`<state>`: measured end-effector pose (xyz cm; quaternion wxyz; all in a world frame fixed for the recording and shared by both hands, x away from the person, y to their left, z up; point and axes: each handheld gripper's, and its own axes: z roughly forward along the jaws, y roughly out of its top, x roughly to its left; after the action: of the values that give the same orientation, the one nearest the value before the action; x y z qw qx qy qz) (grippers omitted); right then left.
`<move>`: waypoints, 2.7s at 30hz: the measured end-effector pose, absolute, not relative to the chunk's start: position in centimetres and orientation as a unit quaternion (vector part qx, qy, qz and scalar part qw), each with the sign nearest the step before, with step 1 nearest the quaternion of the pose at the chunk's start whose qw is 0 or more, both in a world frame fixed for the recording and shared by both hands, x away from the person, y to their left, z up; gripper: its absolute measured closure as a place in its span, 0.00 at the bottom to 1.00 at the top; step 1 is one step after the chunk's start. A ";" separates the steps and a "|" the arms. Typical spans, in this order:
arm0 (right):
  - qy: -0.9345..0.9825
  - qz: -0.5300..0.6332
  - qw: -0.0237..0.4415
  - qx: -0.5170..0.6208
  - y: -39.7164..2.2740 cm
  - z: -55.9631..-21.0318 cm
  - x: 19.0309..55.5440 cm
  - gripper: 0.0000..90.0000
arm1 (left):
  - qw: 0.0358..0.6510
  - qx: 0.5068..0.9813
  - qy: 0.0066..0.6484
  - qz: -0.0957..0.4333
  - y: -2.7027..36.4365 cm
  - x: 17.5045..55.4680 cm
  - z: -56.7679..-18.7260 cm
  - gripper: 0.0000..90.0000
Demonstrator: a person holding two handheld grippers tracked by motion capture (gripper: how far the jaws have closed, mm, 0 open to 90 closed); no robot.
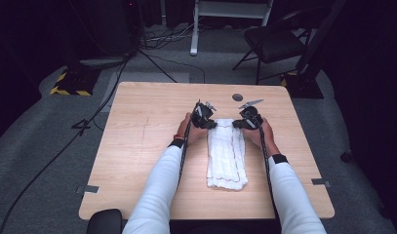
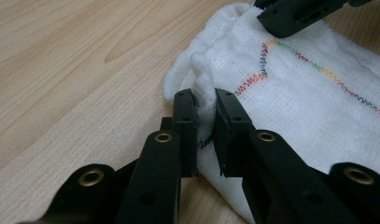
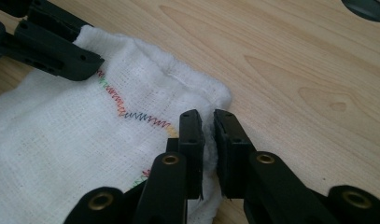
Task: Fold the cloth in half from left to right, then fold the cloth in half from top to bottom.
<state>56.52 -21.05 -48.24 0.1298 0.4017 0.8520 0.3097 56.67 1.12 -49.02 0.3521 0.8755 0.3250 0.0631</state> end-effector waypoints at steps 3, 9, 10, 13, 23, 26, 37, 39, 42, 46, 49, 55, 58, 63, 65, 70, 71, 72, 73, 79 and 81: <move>0.854 0.308 0.135 0.397 -20.9 -48.2 56.5 0.92 | 0.349 0.876 0.325 0.069 1.1 56.7 -49.0 0.90; 0.852 0.314 0.146 0.393 -20.7 -48.1 56.5 0.92 | 0.340 0.878 0.326 0.089 0.9 56.7 -48.7 0.91; 0.850 0.317 0.149 0.394 -20.7 -48.0 56.5 0.93 | 0.338 0.878 0.325 0.093 0.9 56.8 -48.6 0.91; 0.845 0.330 0.161 0.389 -20.6 -47.4 56.3 0.93 | 0.342 0.875 0.326 0.101 1.1 56.7 -48.0 0.91; 0.832 0.361 0.183 0.379 -20.7 -45.6 55.7 0.93 | 0.351 0.873 0.309 0.137 1.3 56.5 -45.9 0.92; 0.825 0.380 0.188 0.373 -21.1 -44.6 55.3 0.93 | 0.363 0.868 0.306 0.147 1.8 56.2 -44.8 0.92; 0.824 0.407 0.197 0.342 -21.8 -42.4 52.5 0.93 | 0.398 0.864 0.266 0.158 2.6 53.7 -42.9 0.92; 0.822 0.413 0.194 0.339 -22.2 -42.4 52.0 0.93 | 0.401 0.865 0.260 0.154 2.6 53.2 -42.9 0.92; 0.823 0.416 0.195 0.335 -22.4 -42.4 51.6 0.93 | 0.406 0.864 0.252 0.154 2.7 52.7 -42.8 0.92; 0.821 0.429 0.188 0.327 -22.6 -42.5 50.7 0.93 | 0.411 0.867 0.241 0.150 3.1 51.9 -42.9 0.92; 0.820 0.432 0.188 0.325 -22.8 -42.5 50.4 0.93 | 0.416 0.866 0.236 0.147 3.2 51.6 -42.9 0.92; 0.823 0.436 0.190 0.310 -23.0 -42.5 49.3 0.93 | 0.414 0.872 0.217 0.147 3.2 50.5 -42.9 0.92; 0.825 0.439 0.189 0.303 -23.2 -42.6 48.8 0.93 | 0.415 0.873 0.209 0.147 3.3 50.0 -42.9 0.92; 0.827 0.443 0.185 0.293 -23.4 -42.5 48.0 0.93 | 0.411 0.879 0.193 0.142 3.4 49.1 -42.9 0.92; 0.828 0.443 0.186 0.291 -23.4 -42.5 47.9 0.93 | 0.413 0.879 0.192 0.140 3.4 48.9 -43.0 0.92; 0.830 0.446 0.180 0.283 -23.4 -42.5 47.2 0.93 | 0.417 0.878 0.191 0.137 3.7 48.2 -43.1 0.92; 0.830 0.446 0.180 0.281 -23.3 -42.5 47.1 0.93 | 0.415 0.879 0.188 0.137 3.8 48.1 -43.1 0.92; 0.833 0.445 0.179 0.277 -23.3 -42.5 46.8 0.93 | 0.417 0.879 0.188 0.135 3.9 47.9 -43.1 0.92; 0.833 0.445 0.179 0.277 -23.3 -42.5 46.8 0.93 | 0.417 0.879 0.188 0.135 3.9 47.9 -43.1 0.92; 0.836 0.447 0.175 0.267 -23.1 -42.5 46.0 0.93 | 0.420 0.878 0.188 0.131 4.3 46.9 -43.3 0.92; 0.836 0.447 0.175 0.267 -23.1 -42.6 45.9 0.93 | 0.419 0.879 0.187 0.129 4.4 46.8 -43.4 0.92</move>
<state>45.94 -23.07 -42.56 0.1746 0.2665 0.8361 0.4466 46.76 4.36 -43.40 0.4190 0.8790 0.1872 0.1292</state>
